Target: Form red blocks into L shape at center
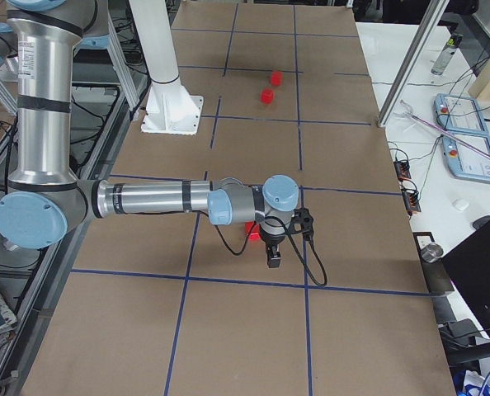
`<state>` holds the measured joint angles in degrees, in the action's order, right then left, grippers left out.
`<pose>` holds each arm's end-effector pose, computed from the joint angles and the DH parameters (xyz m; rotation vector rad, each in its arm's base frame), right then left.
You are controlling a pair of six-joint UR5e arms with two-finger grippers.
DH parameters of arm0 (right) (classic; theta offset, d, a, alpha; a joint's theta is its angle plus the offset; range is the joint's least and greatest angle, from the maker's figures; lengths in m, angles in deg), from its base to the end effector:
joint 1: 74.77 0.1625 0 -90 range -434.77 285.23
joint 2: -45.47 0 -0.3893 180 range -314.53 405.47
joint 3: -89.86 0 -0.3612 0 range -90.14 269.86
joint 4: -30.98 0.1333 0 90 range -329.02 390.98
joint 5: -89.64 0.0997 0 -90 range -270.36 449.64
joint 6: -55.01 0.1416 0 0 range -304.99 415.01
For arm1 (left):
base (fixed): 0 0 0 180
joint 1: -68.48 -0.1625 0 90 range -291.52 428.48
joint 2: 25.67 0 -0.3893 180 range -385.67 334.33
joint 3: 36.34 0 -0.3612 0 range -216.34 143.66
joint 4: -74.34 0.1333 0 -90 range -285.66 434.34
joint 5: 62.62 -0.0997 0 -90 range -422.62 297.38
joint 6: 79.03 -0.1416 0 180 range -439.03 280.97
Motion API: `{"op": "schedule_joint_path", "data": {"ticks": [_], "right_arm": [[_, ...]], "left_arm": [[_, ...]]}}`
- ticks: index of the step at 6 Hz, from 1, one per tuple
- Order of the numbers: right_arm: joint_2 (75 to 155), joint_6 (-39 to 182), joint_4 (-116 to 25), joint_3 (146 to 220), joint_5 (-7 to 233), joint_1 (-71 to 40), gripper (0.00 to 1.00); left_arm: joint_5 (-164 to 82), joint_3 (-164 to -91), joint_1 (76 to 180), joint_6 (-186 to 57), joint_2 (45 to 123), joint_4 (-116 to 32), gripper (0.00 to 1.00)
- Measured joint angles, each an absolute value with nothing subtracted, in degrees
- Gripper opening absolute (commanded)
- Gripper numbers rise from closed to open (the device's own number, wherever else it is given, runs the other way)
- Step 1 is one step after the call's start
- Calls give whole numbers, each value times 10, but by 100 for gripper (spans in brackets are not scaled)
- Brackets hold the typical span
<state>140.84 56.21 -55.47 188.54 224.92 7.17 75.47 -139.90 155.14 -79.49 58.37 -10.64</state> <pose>-0.0286 -0.4353 0.6163 0.0494 -0.7967 -0.1606 -0.0033 -0.4224 0.5919 0.0213 0.8402 0.0813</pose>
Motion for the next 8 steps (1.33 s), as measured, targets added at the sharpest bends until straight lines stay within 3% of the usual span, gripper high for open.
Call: {"op": "schedule_joint_path", "data": {"ticks": [5, 8], "right_arm": [[1425, 561, -474, 1894, 2257, 64, 100], [1424, 591, -462, 1898, 2268, -12, 100]], "left_arm": [[756, -1405, 1552, -794, 567, -111, 100], [759, -1409, 1553, -791, 567, -114, 100]]}}
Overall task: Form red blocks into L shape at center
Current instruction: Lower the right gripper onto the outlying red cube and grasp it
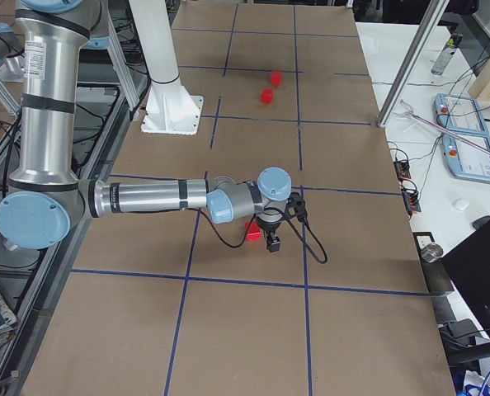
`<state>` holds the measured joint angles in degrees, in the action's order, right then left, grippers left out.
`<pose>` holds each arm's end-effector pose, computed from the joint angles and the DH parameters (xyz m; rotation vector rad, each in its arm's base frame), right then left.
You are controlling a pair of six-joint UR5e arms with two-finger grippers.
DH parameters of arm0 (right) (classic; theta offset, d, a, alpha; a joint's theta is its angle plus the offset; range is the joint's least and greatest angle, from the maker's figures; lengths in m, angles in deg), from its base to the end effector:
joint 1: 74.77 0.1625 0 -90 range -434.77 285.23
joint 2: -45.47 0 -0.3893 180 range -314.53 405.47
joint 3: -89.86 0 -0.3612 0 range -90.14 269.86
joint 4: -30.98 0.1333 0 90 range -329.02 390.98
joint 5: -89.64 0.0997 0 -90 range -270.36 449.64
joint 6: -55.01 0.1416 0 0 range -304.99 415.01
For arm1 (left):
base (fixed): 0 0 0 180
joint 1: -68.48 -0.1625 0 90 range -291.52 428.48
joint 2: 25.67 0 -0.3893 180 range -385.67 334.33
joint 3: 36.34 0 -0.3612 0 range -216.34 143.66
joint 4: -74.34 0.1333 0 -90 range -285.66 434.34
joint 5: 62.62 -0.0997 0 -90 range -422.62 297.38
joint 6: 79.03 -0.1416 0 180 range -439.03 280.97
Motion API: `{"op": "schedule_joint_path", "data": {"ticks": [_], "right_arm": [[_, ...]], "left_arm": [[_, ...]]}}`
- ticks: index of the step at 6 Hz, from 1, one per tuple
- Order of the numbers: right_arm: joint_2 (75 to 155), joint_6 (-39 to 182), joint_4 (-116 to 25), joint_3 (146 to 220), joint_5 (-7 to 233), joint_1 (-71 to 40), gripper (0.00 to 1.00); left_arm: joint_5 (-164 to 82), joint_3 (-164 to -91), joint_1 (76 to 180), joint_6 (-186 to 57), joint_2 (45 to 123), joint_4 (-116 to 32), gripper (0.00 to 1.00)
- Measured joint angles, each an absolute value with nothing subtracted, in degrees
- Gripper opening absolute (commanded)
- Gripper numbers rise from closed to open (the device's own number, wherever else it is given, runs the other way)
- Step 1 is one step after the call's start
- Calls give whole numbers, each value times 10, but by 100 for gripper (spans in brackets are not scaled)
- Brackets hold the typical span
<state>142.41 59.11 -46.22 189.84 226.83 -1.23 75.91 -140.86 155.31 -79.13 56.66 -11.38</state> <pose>-0.0953 -0.4263 0.5952 0.1108 -0.8550 -0.3161 -0.0045 -0.4113 0.5944 0.0194 0.8479 0.0726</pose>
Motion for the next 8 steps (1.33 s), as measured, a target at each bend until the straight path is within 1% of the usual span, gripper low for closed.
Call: {"op": "schedule_joint_path", "data": {"ticks": [2, 4, 8], "right_arm": [[1422, 724, -398, 1898, 2244, -82, 100], [1421, 773, -367, 1887, 2224, -141, 99], [1418, 775, -363, 1855, 2191, -160, 98]], "left_arm": [[760, -1410, 1553, -791, 567, -114, 100], [760, -1403, 1552, -793, 567, -115, 100], [760, -1408, 1553, -792, 570, -115, 100]]}}
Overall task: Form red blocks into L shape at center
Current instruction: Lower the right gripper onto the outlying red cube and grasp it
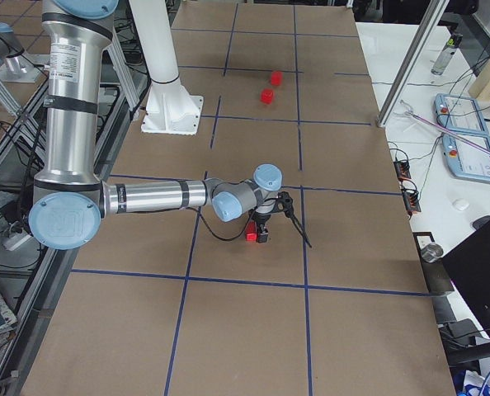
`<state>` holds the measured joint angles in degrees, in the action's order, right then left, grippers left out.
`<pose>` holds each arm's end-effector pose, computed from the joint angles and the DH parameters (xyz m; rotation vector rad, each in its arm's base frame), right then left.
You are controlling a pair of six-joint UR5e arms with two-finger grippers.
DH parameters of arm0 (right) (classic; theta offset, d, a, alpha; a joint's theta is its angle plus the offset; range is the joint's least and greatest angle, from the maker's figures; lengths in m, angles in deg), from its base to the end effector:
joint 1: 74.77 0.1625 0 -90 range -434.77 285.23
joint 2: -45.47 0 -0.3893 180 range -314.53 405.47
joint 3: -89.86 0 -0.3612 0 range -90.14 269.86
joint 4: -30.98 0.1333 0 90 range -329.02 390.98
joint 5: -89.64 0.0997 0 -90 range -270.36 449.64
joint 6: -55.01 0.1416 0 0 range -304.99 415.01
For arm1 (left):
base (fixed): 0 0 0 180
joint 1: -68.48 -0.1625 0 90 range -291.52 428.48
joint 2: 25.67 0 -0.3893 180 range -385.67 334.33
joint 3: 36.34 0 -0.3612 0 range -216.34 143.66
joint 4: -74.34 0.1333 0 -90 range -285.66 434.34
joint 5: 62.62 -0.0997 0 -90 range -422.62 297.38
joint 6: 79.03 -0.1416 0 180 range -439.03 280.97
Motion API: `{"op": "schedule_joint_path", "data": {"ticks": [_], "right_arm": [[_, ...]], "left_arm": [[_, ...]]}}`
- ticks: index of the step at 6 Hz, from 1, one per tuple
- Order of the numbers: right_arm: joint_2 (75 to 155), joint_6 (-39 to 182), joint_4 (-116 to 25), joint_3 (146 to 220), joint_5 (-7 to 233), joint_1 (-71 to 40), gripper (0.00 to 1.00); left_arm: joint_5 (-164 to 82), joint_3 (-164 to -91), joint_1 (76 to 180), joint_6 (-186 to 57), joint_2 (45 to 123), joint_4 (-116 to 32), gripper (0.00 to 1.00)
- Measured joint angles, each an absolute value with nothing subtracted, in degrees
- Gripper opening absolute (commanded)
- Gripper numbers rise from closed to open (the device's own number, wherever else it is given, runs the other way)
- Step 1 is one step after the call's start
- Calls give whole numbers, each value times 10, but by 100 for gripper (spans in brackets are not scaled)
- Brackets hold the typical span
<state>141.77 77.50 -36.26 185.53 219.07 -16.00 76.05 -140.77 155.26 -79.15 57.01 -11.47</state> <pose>-0.1973 -0.4090 0.6172 0.0239 -0.7757 -0.2777 -0.0037 -0.4140 0.5922 0.0249 0.8505 0.0764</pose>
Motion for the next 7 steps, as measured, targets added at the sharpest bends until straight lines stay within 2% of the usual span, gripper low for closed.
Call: {"op": "schedule_joint_path", "data": {"ticks": [1, 2, 3, 5, 7], "right_arm": [[1414, 776, -363, 1851, 2189, -166, 63], [1413, 777, -363, 1850, 2188, -170, 10], [1412, 778, -363, 1849, 2188, -171, 0], [1394, 804, -367, 1880, 2200, -175, 0], [1342, 969, -368, 1956, 2199, -240, 1]], "left_arm": [[761, -1409, 1553, -791, 570, -115, 100], [761, -1409, 1553, -791, 570, -114, 100], [761, -1409, 1553, -791, 570, -114, 100], [761, -1413, 1553, -791, 570, -114, 100], [761, -1415, 1553, -791, 571, -114, 100]]}}
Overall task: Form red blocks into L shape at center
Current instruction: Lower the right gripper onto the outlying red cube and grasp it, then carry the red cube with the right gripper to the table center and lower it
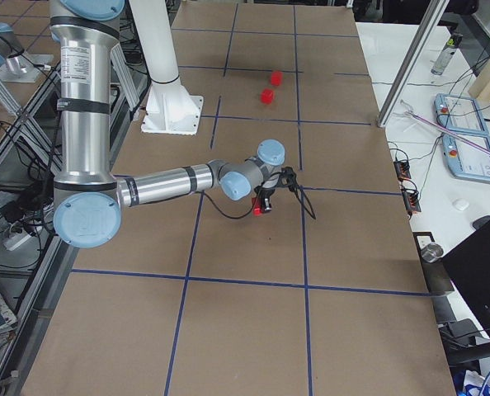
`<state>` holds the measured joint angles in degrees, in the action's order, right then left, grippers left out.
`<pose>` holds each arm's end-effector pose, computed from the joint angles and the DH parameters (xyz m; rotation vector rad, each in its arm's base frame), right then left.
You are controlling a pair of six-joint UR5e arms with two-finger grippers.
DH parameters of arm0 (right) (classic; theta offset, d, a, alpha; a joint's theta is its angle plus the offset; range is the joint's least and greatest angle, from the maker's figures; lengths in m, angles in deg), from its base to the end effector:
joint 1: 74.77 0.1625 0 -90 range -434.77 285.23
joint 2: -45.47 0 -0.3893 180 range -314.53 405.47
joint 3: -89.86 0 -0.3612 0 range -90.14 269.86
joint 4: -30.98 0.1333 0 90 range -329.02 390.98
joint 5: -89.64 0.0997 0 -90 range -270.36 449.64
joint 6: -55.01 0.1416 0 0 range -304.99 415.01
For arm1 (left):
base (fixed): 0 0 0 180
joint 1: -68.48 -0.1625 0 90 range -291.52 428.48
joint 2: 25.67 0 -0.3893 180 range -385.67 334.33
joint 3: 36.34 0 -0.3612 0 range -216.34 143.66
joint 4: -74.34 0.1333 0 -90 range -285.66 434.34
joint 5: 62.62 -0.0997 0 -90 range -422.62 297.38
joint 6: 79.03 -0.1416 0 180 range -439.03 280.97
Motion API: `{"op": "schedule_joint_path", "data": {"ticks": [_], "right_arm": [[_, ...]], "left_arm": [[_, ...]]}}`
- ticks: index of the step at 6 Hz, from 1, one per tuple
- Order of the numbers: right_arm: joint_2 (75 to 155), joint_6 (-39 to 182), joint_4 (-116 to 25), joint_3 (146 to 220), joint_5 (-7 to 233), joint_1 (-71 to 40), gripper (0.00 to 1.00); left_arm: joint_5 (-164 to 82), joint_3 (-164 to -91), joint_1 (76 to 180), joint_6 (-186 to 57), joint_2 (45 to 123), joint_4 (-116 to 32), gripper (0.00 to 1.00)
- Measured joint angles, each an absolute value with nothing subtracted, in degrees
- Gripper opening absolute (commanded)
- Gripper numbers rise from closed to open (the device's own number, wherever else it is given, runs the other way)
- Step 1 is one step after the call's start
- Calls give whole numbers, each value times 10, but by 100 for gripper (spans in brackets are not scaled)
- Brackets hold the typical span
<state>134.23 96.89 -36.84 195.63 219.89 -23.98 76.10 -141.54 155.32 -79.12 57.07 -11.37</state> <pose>-0.2833 -0.4134 0.4668 0.0594 -0.9376 -0.1970 -0.0040 -0.4148 0.5857 0.0370 0.8515 0.0803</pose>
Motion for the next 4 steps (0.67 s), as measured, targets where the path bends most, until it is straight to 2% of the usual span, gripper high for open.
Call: {"op": "schedule_joint_path", "data": {"ticks": [2, 4], "right_arm": [[1234, 1157, -380, 1975, 2140, -354, 1], [1125, 1274, -452, 1967, 2071, -417, 1]], "left_arm": [[761, -1417, 1553, -791, 571, -114, 100], [761, -1419, 1553, -791, 571, -114, 100]]}}
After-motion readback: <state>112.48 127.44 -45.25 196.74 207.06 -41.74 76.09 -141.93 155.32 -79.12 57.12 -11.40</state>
